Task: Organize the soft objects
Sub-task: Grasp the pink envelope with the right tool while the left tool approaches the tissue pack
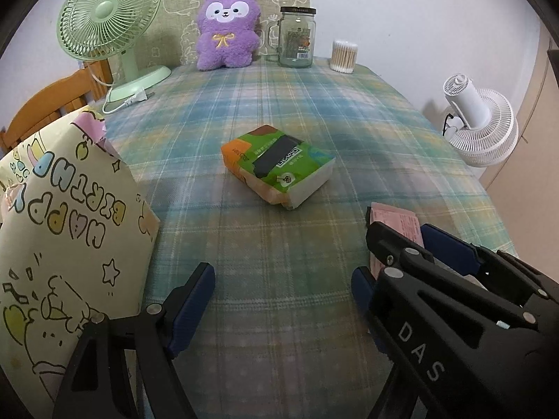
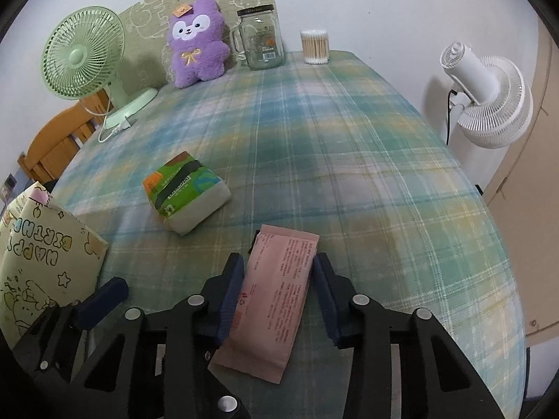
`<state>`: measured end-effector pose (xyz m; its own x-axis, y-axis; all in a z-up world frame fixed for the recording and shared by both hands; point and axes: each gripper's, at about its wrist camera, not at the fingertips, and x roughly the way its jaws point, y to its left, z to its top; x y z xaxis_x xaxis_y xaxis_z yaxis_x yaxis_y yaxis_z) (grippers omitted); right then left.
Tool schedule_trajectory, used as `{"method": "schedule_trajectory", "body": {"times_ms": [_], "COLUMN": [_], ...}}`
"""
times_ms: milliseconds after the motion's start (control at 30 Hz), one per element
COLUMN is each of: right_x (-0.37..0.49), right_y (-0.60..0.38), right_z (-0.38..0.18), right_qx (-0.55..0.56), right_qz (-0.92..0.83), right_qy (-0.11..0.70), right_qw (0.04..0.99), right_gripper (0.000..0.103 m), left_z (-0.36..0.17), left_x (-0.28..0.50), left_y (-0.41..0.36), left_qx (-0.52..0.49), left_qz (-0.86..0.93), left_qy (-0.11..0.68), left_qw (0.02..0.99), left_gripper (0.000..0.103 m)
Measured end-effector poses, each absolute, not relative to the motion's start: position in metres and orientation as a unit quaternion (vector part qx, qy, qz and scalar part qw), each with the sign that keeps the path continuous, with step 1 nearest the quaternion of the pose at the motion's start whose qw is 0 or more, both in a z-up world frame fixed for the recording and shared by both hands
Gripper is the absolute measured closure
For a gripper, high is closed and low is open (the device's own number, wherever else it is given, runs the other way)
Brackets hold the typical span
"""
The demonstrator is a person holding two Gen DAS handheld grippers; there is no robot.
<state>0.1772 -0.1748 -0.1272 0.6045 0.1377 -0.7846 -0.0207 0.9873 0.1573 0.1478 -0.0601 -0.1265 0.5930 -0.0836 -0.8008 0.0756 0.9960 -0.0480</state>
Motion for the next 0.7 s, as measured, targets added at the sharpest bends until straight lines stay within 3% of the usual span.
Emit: {"method": "schedule_trajectory", "body": {"times_ms": [700], "right_x": [0.188], "right_y": [-0.198], "right_z": [-0.091], "right_qx": [0.056], "right_qz": [0.066], "right_qy": [0.401], "right_qw": [0.912], "right_gripper": [0.062], "left_z": [-0.098], "left_x": [0.158], "left_y": [-0.081], "left_qx": [-0.029], "left_qz": [-0.038], "left_qy": [0.429], "left_qw": [0.902], "left_gripper": [0.019]}}
